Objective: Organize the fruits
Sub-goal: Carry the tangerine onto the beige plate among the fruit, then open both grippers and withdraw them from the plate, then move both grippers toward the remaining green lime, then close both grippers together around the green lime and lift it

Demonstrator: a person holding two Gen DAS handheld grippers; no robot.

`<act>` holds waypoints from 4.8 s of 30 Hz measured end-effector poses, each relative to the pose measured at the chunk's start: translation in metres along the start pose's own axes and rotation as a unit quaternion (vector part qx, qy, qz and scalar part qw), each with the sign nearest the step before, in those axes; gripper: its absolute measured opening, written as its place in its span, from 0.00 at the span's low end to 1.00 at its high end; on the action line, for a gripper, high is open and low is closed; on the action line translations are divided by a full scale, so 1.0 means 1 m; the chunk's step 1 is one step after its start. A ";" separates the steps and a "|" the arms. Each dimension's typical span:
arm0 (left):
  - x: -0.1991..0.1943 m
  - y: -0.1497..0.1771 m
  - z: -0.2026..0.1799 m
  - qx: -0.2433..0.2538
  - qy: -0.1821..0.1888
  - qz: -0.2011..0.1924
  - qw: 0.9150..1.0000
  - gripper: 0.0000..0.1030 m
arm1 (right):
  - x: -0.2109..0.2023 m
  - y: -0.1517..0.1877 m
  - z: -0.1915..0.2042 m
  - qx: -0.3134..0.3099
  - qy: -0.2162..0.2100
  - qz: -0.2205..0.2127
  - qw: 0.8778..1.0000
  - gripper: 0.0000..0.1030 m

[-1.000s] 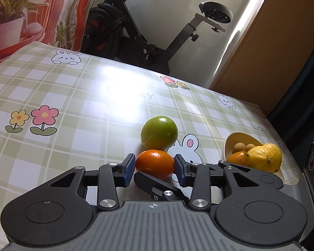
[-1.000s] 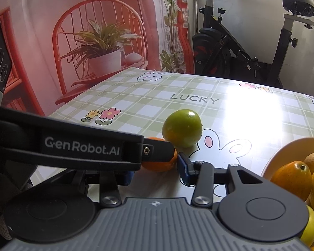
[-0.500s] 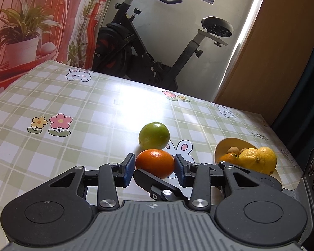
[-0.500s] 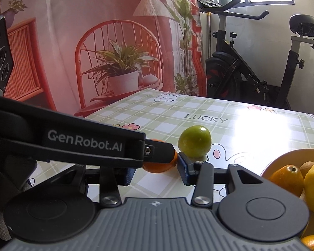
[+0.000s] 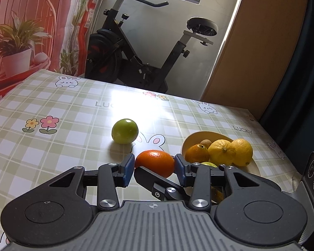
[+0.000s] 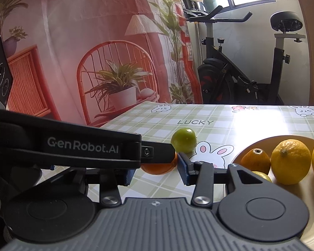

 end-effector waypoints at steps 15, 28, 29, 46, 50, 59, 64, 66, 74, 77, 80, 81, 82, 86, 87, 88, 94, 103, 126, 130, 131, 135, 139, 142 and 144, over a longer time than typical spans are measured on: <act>-0.004 0.010 -0.051 0.023 0.027 0.007 0.999 0.43 | -0.049 -0.003 -0.031 0.011 0.036 -0.018 0.999 0.44; 0.022 0.017 -0.113 0.071 0.079 0.029 0.994 0.43 | -0.087 -0.003 -0.087 0.054 0.093 -0.047 0.993 0.44; 0.026 0.018 -0.118 0.076 0.085 0.032 0.993 0.43 | -0.089 -0.003 -0.093 0.058 0.099 -0.050 0.992 0.44; 0.070 0.031 -0.130 0.094 0.082 0.068 0.990 0.46 | -0.073 0.011 -0.137 0.114 0.103 -0.022 0.988 0.44; 0.076 0.032 -0.125 0.086 0.078 0.074 0.990 0.45 | -0.065 0.012 -0.138 0.112 0.104 -0.006 0.988 0.44; 0.078 0.033 -0.124 0.090 0.079 0.071 0.990 0.45 | -0.059 0.017 -0.140 0.118 0.108 0.012 0.987 0.45; 0.075 0.031 -0.121 0.080 0.084 0.065 0.991 0.46 | -0.060 0.018 -0.138 0.114 0.101 0.009 0.988 0.48; 0.071 0.028 -0.119 0.075 0.082 0.059 0.992 0.46 | -0.064 0.016 -0.136 0.107 0.098 -0.001 0.989 0.52; 0.044 0.014 -0.087 0.018 0.069 0.030 0.997 0.47 | -0.072 0.012 -0.136 0.109 0.100 -0.022 0.989 0.58; 0.036 0.010 -0.069 0.001 0.053 0.020 0.998 0.47 | -0.074 0.011 -0.136 0.111 0.099 -0.027 0.989 0.58; 0.029 0.008 -0.051 -0.018 0.039 0.015 0.999 0.47 | -0.075 0.011 -0.136 0.110 0.098 -0.030 0.989 0.60; 0.027 0.009 -0.047 -0.022 0.036 0.015 0.999 0.47 | -0.075 0.011 -0.135 0.110 0.098 -0.031 0.989 0.61; 0.026 0.010 -0.042 -0.027 0.032 0.017 0.999 0.47 | -0.076 0.011 -0.135 0.110 0.098 -0.032 0.989 0.61; 0.018 0.013 -0.027 -0.035 0.023 0.023 0.999 0.47 | -0.077 0.010 -0.133 0.106 0.098 -0.036 0.989 0.61; 0.017 0.013 -0.025 -0.036 0.022 0.023 0.999 0.47 | -0.078 0.009 -0.132 0.104 0.099 -0.038 0.989 0.61; 0.015 0.011 -0.022 -0.037 0.020 0.021 0.999 0.47 | -0.080 0.009 -0.131 0.101 0.103 -0.042 0.989 0.61; 0.002 -0.002 -0.009 -0.037 0.015 0.005 0.999 0.47 | -0.085 0.006 -0.121 0.071 0.128 -0.052 0.988 0.61; -0.019 -0.040 0.024 -0.014 -0.016 -0.030 0.999 0.48 | -0.055 -0.002 -0.070 0.027 0.088 -0.036 0.995 0.61; 0.021 -0.057 0.112 -0.050 -0.007 -0.012 0.999 0.56 | 0.108 -0.004 -0.017 -0.055 0.119 0.056 0.990 0.61; 0.033 -0.051 0.113 -0.065 0.008 0.004 0.998 0.56 | 0.122 0.004 -0.020 -0.062 0.126 0.070 0.988 0.60; 0.036 -0.050 0.112 -0.066 0.013 0.009 0.998 0.56 | 0.124 0.004 -0.021 -0.064 0.127 0.070 0.987 0.60; 0.051 -0.048 0.107 -0.066 0.032 0.021 0.997 0.56 | 0.130 0.001 -0.023 -0.064 0.127 0.068 0.987 0.60; 0.073 -0.039 0.098 -0.087 0.073 0.046 0.992 0.60 | 0.130 0.002 -0.028 -0.042 0.117 0.073 0.990 0.57; 0.087 -0.034 0.092 -0.080 0.079 0.058 0.992 0.60 | 0.125 0.002 -0.035 -0.014 0.109 0.068 0.992 0.53; 0.094 -0.032 0.090 -0.082 0.084 0.064 0.991 0.60 | 0.126 0.002 -0.037 -0.005 0.103 0.073 0.992 0.52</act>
Point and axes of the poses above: each gripper's, at about its wrist camera, not at the fingertips, and x roughly the way its jaws point, z to its left, y to its underside, the point moved 10 cm from there along x, roughly the way its jaws point, and after that the axes turned 4 degrees about -z, right-handed, at the moved point
